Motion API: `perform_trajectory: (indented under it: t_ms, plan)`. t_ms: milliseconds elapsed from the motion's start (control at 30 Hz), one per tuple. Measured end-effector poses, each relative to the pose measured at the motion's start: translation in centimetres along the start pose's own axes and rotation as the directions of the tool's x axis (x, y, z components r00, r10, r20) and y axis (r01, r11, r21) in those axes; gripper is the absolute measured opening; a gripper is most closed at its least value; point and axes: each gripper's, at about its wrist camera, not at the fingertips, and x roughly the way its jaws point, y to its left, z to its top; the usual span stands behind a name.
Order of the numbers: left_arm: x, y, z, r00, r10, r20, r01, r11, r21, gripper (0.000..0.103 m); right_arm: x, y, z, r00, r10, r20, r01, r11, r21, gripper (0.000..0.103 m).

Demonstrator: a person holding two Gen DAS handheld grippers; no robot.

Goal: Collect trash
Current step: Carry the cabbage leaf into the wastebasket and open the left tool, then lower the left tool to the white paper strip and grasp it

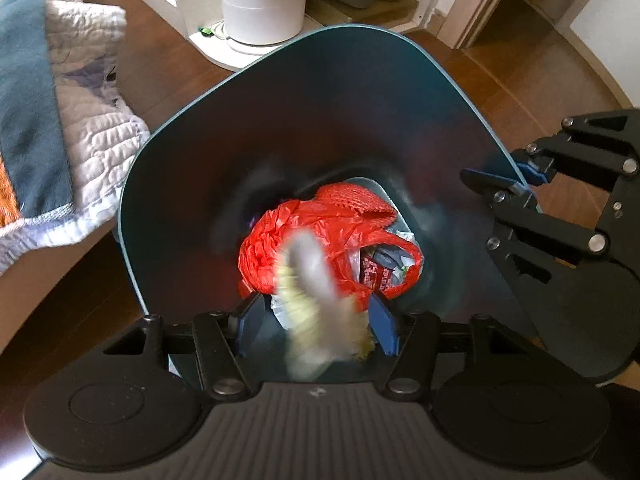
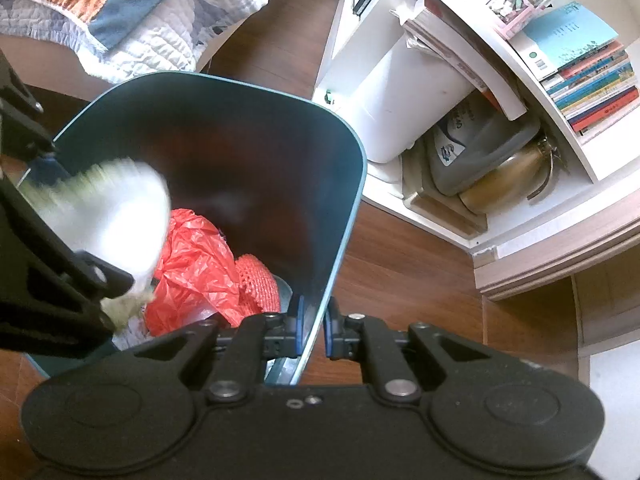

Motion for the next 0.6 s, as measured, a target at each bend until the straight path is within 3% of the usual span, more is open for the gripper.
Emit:
perform_trajectory:
  t_ms: [67, 133, 200, 600]
  plan:
    - [0.2, 0.0, 0.0, 1.0, -0.011, -0.002, 0.011, 1.0, 0.0, 0.057, 0.0, 0.0, -0.1, 1.0, 0.003, 0.001, -0.003, 1.0, 0.0, 0.009]
    - [0.0, 0.1, -0.1, 1.0, -0.023, 0.0, 0.023, 1.0, -0.012, 0.067, 0.0, -0.1, -0.1, 1.0, 0.006, -0.001, -0.006, 1.0, 0.003, 0.009]
    - [-0.2, 0.5, -0.2, 0.999, -0.035, 0.01, 0.035, 0.999, -0.02, 0.071, 0.1, -0.3, -0.1, 1.0, 0.006, -0.005, -0.006, 1.0, 0.009, 0.009]
    - [-2.8, 3.3, -2.3, 0.999, -0.037, 0.025, 0.037, 0.999, 0.008, 0.071, 1.4, -1.4, -0.3, 0.999, 0.016, -0.047, -0.013, 0.998, 0.053, 0.009]
